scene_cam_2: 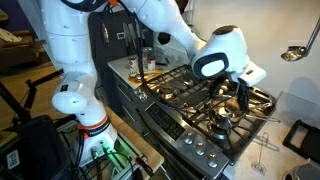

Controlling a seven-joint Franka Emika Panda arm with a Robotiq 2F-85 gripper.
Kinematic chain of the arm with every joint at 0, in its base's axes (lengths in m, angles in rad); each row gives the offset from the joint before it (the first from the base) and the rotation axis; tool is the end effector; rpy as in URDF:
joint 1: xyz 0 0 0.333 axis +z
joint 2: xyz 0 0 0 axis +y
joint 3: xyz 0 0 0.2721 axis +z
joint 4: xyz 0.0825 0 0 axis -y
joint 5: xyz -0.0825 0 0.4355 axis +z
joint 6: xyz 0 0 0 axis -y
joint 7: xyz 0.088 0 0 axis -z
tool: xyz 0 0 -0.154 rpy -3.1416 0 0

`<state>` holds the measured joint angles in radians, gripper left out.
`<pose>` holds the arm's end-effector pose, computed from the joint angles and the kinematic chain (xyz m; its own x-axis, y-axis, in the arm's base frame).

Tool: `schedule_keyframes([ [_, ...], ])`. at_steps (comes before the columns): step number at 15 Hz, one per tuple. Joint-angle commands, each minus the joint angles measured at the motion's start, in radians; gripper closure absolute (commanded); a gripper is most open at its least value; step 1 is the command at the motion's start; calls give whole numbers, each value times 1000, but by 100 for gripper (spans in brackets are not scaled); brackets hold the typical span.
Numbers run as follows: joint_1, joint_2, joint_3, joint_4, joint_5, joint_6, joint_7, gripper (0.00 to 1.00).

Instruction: Pick up the silver utensil from the silver pot and put it in the gray bowl

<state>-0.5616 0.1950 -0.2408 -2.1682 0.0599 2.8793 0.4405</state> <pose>0.4497 -0.4709 0.2450 0.2066 -0.8671 0.4532 -0.9209 -0.3288 -0.2093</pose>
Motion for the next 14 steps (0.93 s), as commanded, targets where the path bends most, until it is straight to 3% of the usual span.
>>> schedule_keyframes([
  [1, 75, 117, -65, 114, 82, -12, -28, 0],
  [11, 100, 299, -80, 284, 149, -33, -85, 0],
  [12, 102, 310, -82, 292, 145, -34, -85, 8],
  [13, 101, 320, -80, 303, 147, -38, -89, 27],
  [14, 103, 328, -81, 309, 144, -37, -93, 34],
])
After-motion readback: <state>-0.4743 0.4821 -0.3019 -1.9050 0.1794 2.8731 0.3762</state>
